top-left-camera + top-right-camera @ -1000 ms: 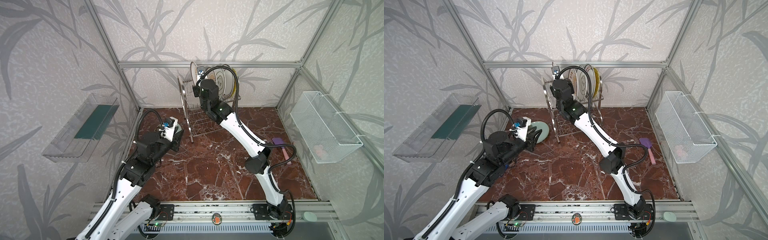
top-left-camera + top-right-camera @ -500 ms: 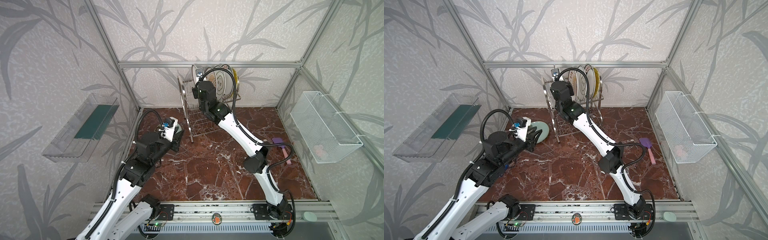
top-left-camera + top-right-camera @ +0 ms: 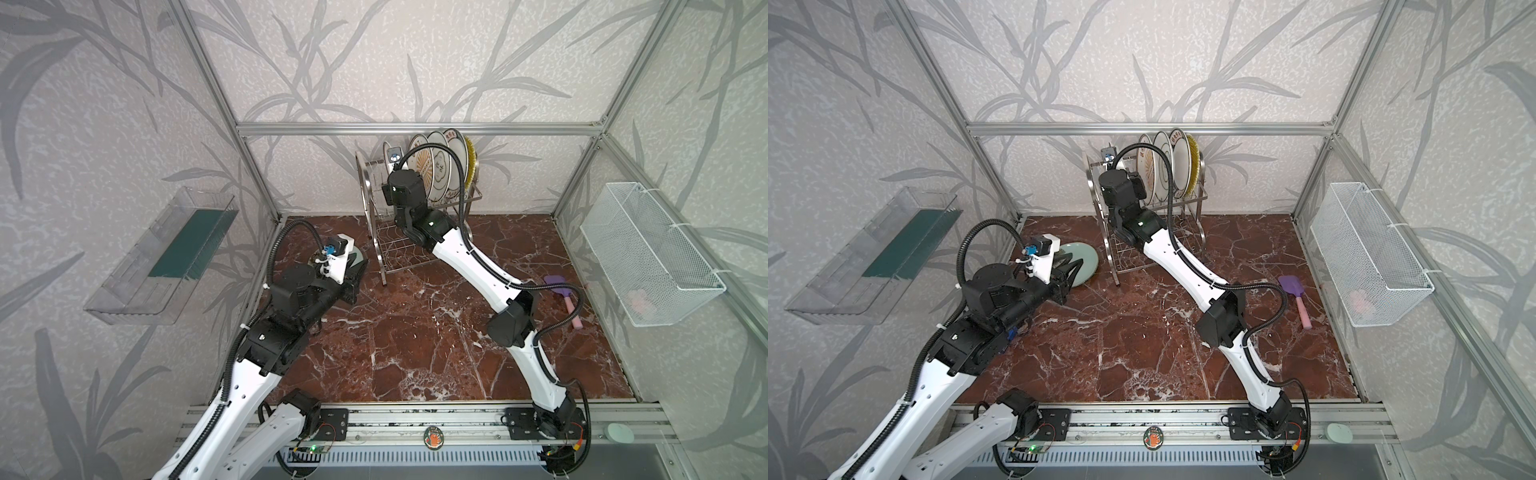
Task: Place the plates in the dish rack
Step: 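Carry the plate into the upper tier with the right gripper while the left releases, then lower the sunburst plate into a slot beside the other sunburst plate with the right gripper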
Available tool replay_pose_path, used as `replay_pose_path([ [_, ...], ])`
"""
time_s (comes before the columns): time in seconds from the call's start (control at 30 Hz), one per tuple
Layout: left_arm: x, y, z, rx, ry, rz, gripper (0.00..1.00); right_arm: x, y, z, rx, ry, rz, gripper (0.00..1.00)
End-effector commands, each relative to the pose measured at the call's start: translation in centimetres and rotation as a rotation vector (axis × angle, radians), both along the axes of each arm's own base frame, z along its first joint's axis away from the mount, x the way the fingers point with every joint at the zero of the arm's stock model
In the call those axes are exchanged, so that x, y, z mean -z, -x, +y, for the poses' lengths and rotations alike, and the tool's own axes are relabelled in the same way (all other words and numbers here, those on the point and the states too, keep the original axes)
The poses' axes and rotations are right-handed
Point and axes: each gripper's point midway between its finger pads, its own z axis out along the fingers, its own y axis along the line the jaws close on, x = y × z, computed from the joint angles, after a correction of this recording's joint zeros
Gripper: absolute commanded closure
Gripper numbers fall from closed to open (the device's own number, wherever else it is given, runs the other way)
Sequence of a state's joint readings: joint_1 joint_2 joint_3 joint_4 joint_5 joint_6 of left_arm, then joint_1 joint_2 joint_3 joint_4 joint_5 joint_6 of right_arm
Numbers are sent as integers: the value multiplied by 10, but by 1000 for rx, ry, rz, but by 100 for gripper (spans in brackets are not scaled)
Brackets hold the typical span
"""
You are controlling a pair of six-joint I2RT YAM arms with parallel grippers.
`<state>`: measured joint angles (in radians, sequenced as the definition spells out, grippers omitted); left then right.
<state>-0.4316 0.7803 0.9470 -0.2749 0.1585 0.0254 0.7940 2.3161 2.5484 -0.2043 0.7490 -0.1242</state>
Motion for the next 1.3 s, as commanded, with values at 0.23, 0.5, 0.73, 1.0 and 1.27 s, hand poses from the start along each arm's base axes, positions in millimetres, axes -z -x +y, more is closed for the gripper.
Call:
replay_pose_path([
  [0.23,-2,1,1,6,4,-20,69,-16,9,-16,45,-55,-28,100],
  [0.5,-2,1,1,4,5,-18,69,-8,10,-20,36,-45,16,100],
  [0.73,-1,0,1,4,4,-16,69,-5,10,-26,31,-51,47,96],
  [1.0,-1,-1,2,-9,6,-12,69,-8,9,-24,-2,-58,53,73],
  [1.27,-1,-1,3,-11,6,-11,68,-22,12,-20,-35,-69,26,60],
])
